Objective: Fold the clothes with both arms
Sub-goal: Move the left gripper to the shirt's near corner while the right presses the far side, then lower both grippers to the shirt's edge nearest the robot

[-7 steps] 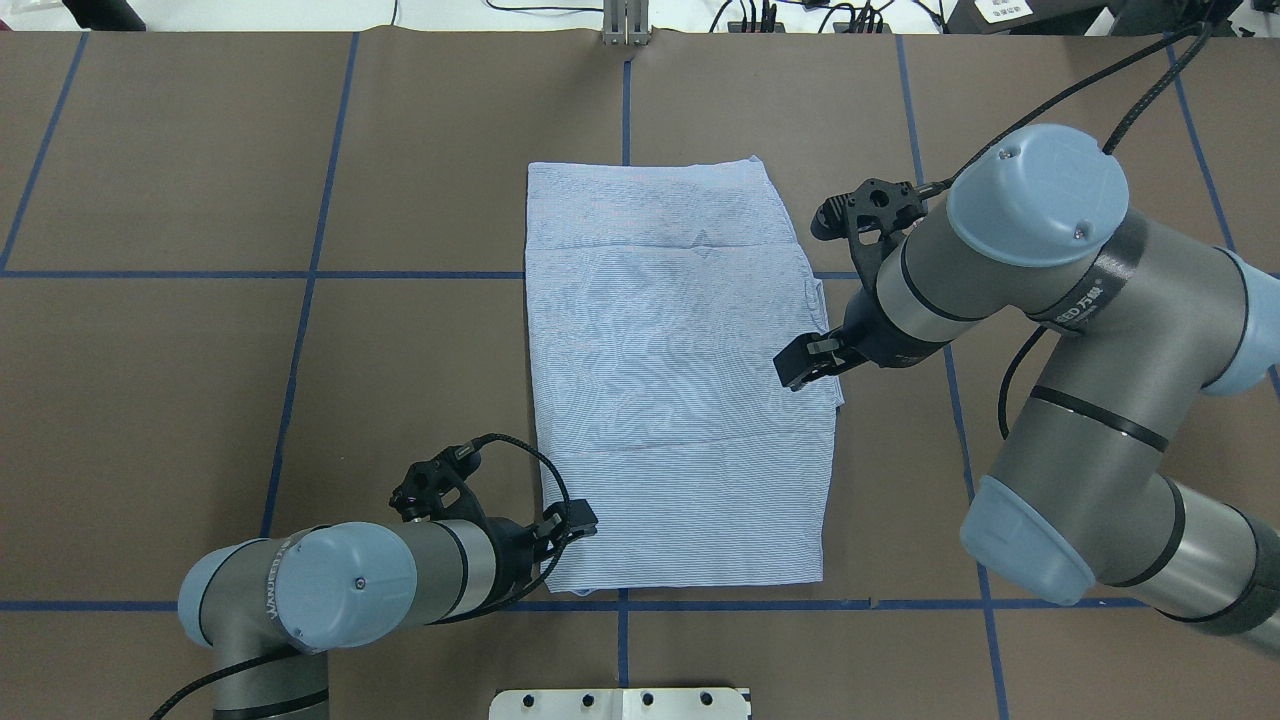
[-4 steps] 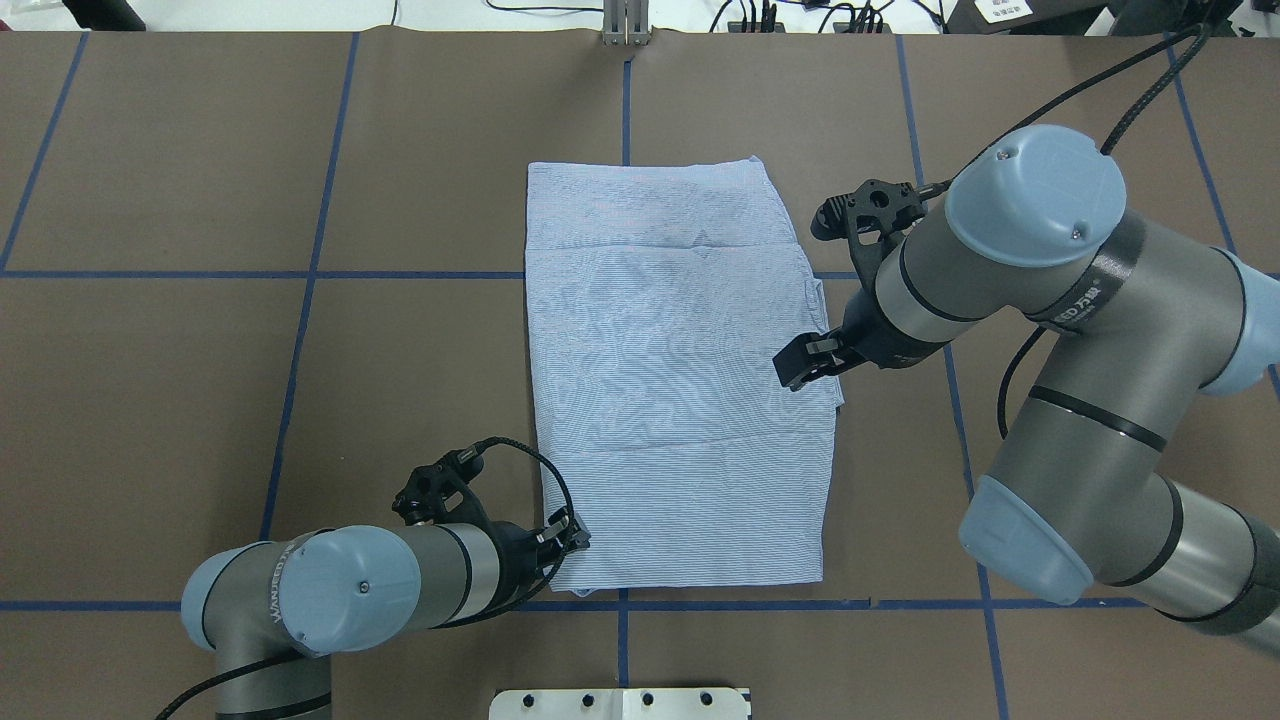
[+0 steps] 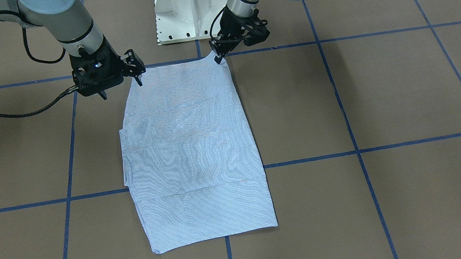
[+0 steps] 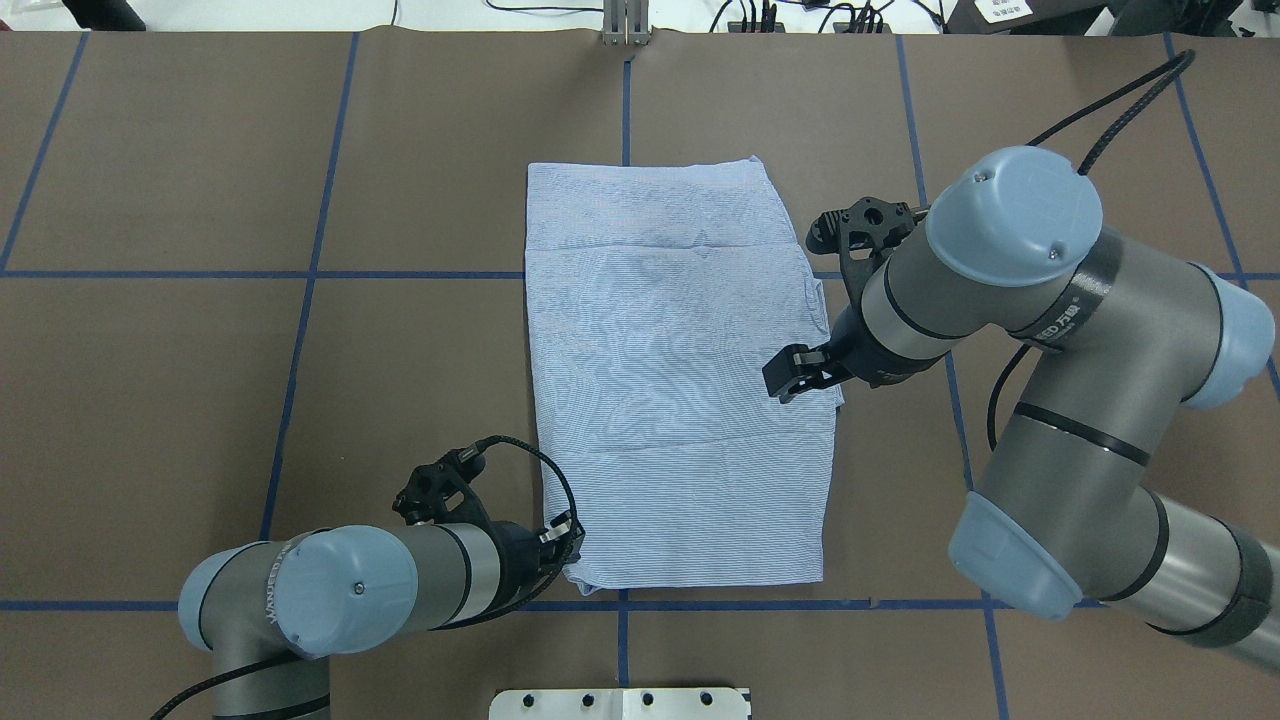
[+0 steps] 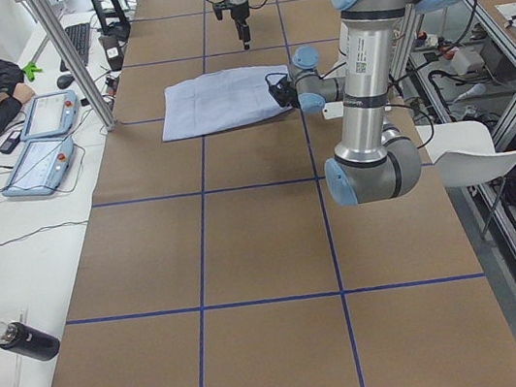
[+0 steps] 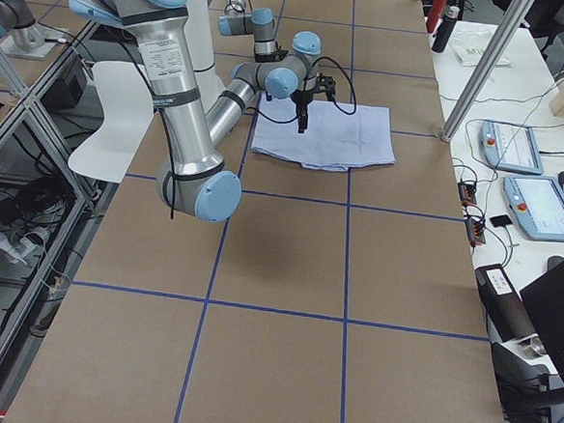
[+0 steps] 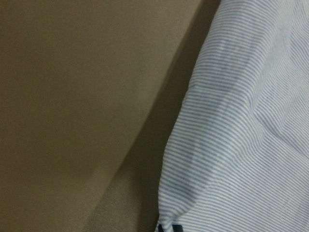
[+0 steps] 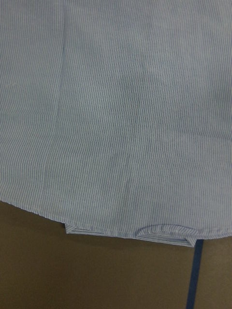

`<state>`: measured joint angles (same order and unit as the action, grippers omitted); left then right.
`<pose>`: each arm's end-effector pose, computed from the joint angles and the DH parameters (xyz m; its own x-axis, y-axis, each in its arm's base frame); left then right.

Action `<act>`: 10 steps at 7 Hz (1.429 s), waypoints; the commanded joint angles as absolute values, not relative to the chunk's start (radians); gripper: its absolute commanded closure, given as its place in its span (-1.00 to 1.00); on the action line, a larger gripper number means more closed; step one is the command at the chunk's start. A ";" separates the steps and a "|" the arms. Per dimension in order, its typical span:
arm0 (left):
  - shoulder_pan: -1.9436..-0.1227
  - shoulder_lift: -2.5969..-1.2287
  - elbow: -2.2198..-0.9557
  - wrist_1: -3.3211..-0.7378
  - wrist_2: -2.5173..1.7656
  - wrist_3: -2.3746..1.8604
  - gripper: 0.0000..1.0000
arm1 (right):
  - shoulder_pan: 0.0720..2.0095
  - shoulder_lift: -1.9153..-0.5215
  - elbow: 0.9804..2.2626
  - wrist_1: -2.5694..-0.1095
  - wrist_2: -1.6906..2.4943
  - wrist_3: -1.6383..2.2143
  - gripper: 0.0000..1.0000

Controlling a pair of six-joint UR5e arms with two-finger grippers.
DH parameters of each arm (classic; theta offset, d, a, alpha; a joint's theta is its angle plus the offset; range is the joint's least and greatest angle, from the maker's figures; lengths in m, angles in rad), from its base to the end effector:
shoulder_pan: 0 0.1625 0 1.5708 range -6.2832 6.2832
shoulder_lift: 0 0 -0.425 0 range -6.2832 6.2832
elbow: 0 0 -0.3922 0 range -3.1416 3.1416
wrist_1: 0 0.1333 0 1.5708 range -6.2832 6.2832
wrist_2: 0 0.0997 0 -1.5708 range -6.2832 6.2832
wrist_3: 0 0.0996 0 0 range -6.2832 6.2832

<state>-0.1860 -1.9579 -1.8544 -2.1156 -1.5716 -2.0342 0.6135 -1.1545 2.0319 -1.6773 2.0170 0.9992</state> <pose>0.5608 -0.2411 0.2535 0.2235 -0.4969 -0.8385 0.3176 0.8505 -0.4193 -0.4031 -0.3943 0.2445 0.6412 -0.1454 0.7535 0.0872 0.9893 0.1166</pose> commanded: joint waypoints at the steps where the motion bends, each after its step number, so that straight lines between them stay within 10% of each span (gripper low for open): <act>1: -0.187 -1.951 -1.900 -2.073 -1.575 -2.034 1.00 | 0.551 -1.144 2.033 -1.677 2.003 1.250 -1.00; 10: -0.186 -1.960 -1.968 -1.955 -1.580 -2.031 1.00 | 0.301 -1.149 1.990 -1.678 1.861 1.787 -1.00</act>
